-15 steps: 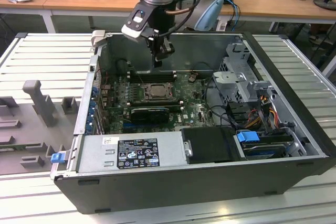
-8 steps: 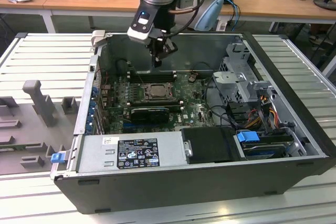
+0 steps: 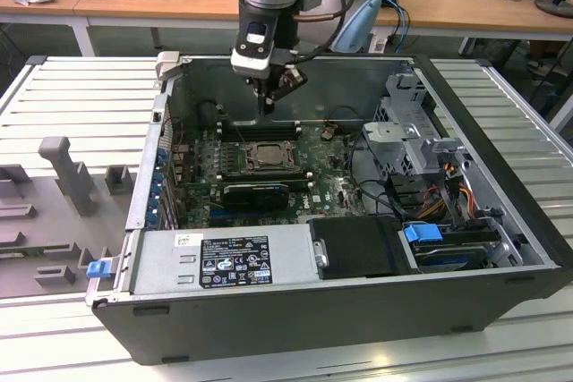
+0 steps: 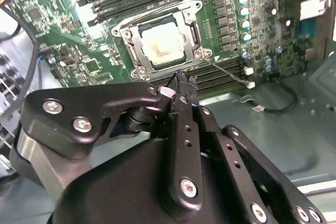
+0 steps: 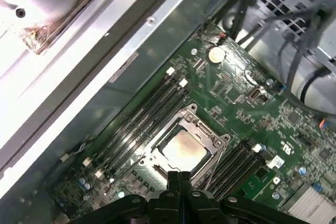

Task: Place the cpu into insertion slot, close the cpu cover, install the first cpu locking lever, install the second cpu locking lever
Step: 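Install the first cpu locking lever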

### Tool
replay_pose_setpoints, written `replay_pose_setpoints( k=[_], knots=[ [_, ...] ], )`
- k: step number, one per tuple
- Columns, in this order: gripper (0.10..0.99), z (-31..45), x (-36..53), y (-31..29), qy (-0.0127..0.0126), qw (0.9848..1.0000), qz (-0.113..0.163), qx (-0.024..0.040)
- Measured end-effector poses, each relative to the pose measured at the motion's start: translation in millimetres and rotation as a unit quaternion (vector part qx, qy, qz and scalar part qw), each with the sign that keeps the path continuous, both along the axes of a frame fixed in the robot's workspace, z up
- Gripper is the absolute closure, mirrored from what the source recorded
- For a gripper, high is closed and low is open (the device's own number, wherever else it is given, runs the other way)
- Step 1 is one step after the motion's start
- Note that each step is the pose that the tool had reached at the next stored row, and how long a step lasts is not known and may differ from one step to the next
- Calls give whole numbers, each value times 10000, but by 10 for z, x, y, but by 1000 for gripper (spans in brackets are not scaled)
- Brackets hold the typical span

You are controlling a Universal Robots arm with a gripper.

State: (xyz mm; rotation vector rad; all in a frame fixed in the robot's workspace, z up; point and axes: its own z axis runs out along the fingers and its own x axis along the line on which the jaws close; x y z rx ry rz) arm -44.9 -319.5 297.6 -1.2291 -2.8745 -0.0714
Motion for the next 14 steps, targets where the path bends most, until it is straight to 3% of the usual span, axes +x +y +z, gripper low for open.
replay_pose_setpoints(
  k=[3,4,8,11,14],
  knots=[
    [980,0,0,0,-5,9996,275,0],
    [980,0,0,0,-6,9989,470,0],
    [980,0,0,0,-7,9971,763,1],
    [980,-1,0,0,-8,9947,1025,1],
    [980,-1,0,0,-9,9885,1509,1]
  ],
)
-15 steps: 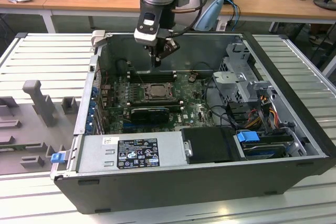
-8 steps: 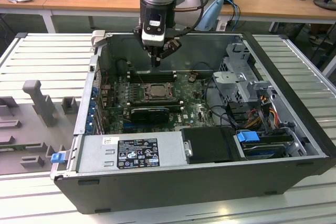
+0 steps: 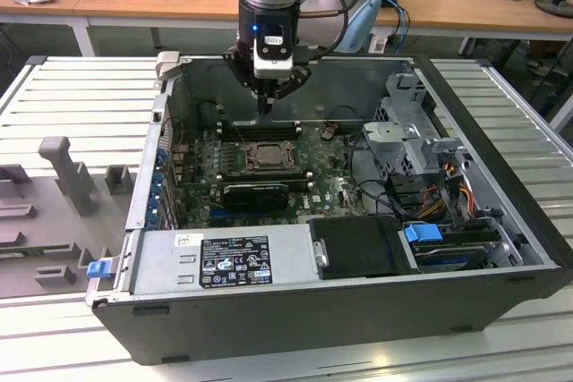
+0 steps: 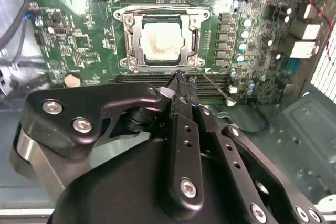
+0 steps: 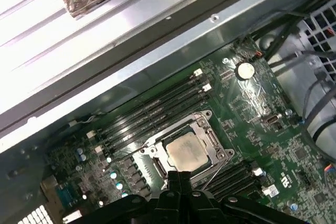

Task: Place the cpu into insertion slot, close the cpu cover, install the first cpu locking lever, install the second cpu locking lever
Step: 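Install the first cpu locking lever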

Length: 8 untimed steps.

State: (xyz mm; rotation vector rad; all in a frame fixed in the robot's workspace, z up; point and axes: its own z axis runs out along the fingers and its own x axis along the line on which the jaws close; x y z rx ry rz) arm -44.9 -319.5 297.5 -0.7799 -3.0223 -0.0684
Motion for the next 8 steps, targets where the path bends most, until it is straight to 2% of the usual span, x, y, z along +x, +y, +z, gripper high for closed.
replay_pose_setpoints(
  k=[3,5,7,8],
  knots=[
    [980,-1,0,0,-3,9995,322,0],
    [980,-1,0,0,-11,9972,752,0],
    [980,-2,0,0,-26,9959,901,-1],
    [980,-2,0,0,-44,9951,984,-2]
  ],
)
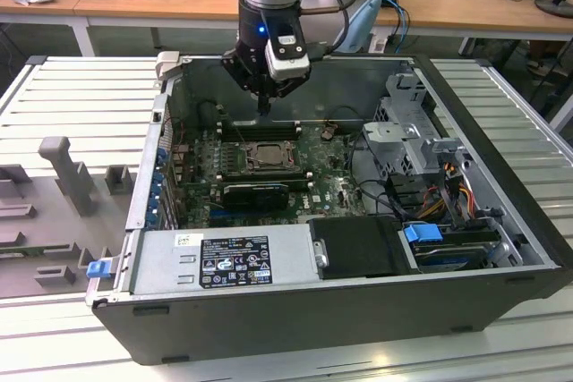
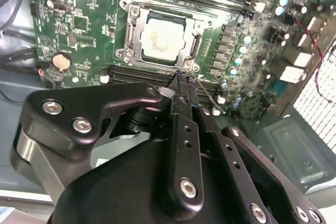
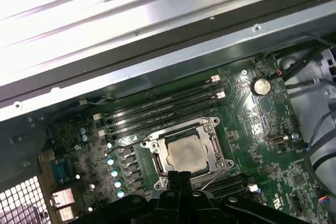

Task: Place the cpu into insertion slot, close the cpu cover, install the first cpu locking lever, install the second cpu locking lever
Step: 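Install the first cpu locking lever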

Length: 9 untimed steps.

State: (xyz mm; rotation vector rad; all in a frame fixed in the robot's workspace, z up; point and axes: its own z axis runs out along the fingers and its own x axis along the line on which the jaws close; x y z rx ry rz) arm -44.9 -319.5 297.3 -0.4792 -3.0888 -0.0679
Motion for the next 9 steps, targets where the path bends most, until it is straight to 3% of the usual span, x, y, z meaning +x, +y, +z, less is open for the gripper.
replay_pose_setpoints(
  k=[3,5,8,9],
  knots=[
    [980,-1,1,0,-56,9998,170,-3],
    [980,-2,0,-1,-62,9993,362,-3],
    [980,-2,0,-1,-62,9972,743,0],
    [980,-3,0,0,-62,9955,950,2]
  ],
)
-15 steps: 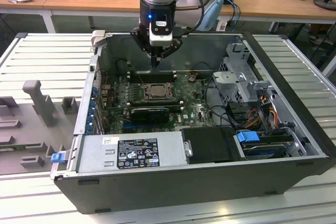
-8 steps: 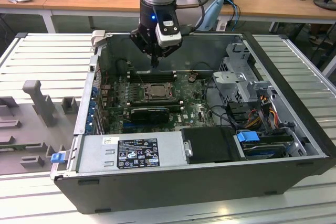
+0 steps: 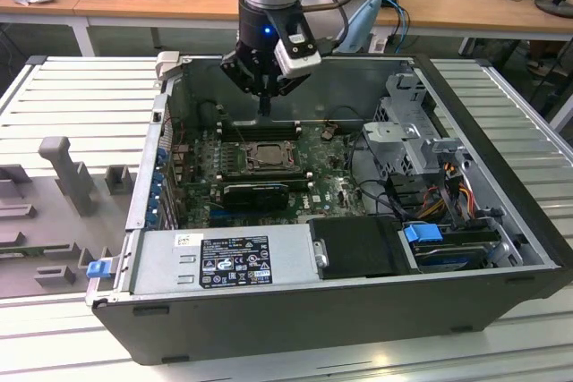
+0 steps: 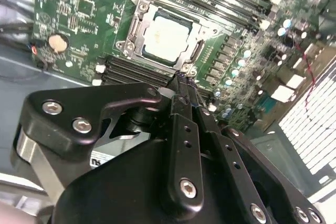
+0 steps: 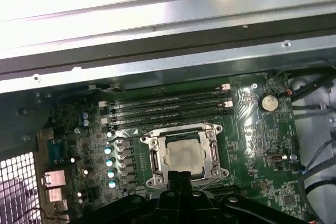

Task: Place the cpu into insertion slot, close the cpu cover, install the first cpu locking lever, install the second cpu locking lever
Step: 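Install the first cpu locking lever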

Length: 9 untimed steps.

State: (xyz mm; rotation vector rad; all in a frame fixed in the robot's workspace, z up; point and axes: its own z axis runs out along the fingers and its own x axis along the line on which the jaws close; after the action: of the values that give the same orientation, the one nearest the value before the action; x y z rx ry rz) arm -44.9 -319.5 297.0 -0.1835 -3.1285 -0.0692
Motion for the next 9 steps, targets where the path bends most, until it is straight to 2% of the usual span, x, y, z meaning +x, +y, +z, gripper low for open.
replay_pose_setpoints(
  k=[3,5,7,9],
  knots=[
    [980,0,0,0,0,9993,368,0],
    [980,-2,0,0,-1,9975,707,0],
    [980,-3,-7,0,-4,9969,782,0],
    [980,-4,-138,-2,-13,9964,842,11]
  ],
)
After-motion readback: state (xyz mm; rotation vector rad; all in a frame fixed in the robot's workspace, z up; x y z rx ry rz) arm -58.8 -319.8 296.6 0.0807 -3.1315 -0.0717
